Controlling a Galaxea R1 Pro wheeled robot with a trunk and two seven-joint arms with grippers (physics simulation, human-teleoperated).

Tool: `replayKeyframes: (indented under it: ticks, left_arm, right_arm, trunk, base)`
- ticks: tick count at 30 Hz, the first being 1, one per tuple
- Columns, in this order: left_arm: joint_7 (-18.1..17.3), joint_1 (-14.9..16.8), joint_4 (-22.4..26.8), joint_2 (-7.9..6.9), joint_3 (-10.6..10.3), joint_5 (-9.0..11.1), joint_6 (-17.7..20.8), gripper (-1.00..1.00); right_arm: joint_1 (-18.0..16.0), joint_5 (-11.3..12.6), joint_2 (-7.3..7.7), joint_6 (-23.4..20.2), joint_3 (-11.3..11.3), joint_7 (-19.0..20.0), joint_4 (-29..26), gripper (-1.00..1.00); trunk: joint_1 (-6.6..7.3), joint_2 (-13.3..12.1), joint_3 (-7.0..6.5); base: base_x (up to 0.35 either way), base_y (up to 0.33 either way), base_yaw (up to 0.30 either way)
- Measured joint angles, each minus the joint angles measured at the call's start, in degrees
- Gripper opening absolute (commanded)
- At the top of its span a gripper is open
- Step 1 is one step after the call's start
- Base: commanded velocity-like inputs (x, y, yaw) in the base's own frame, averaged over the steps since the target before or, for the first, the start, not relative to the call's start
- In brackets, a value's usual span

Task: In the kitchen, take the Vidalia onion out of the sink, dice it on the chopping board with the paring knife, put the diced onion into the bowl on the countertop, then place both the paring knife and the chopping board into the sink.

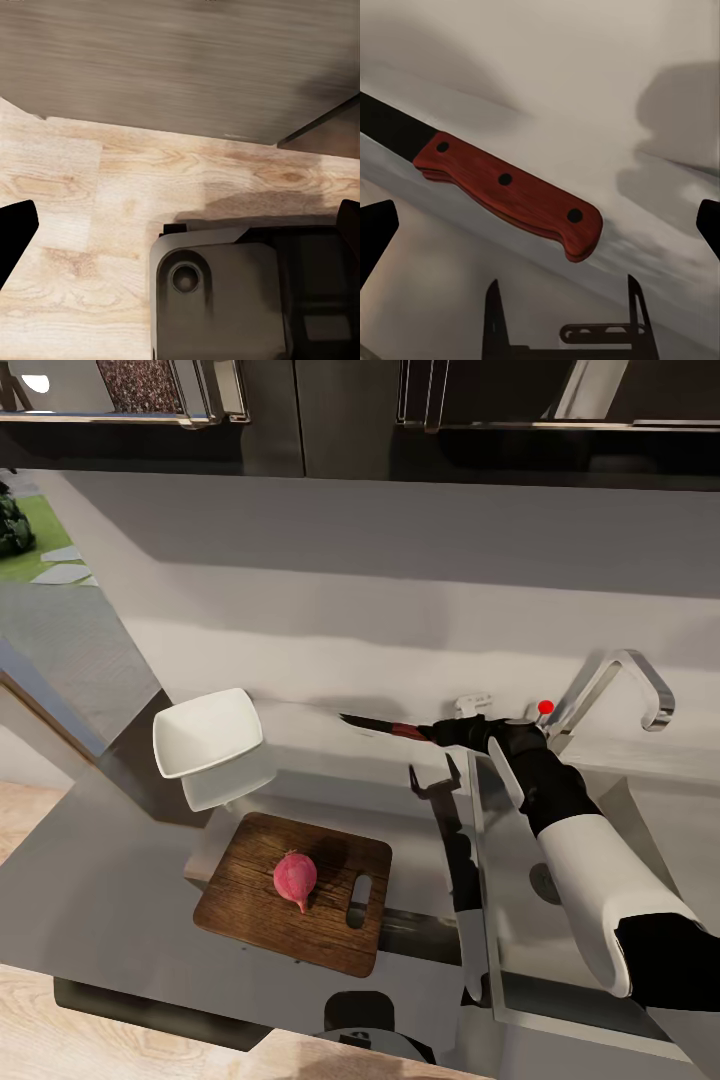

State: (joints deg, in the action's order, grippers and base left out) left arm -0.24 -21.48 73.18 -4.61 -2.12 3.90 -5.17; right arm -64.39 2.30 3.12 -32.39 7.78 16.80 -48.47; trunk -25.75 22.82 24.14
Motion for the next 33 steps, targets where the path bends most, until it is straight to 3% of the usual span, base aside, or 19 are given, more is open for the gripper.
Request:
replayKeyframes:
  ticks: [6,11,14,17,23,33]
  left_arm:
    - [0.00,-0.02,-0.03,0.00,0.00,0.00,0.00,1.00]
    - [0.00,-0.03,-0.08,0.00,-0.06,0.00,-0.01,1.00]
    - [0.00,-0.04,-0.14,0.00,-0.08,0.00,0.00,1.00]
    - [0.00,-0.02,-0.27,0.00,-0.08,0.00,0.00,1.00]
    - [0.00,0.01,-0.34,0.00,-0.08,0.00,0.00,1.00]
    - [0.00,-0.01,-0.46,0.00,-0.08,0.00,-0.01,1.00]
  right_arm:
    - [0.00,-1.23,0.21,0.03,1.19,-0.07,0.07,1.00]
    - [0.01,-4.58,0.36,0.03,7.96,-0.16,0.08,1.00]
    - [0.01,-5.31,0.50,0.03,10.02,-0.13,0.05,1.00]
    - [0.01,-5.53,0.62,0.09,10.61,0.58,0.00,1.00]
    - [0.00,-5.94,1.15,1.40,10.93,5.72,-0.04,1.00]
    - [0.00,-5.88,2.31,2.02,10.80,7.44,-0.20,1.00]
  trunk:
    - [0.00,0.00,0.00]
    - [0.00,0.00,0.00]
    - [0.00,0.00,0.00]
    - [0.00,0.00,0.00]
    - [0.00,0.00,0.00]
    - [0.00,0.00,0.00]
  base:
    - [0.000,0.000,0.000]
    - [0.000,0.000,0.000]
    - [0.000,0.000,0.000]
    - [0.000,0.000,0.000]
    - [0.000,0.000,0.000]
    - [0.000,0.000,0.000]
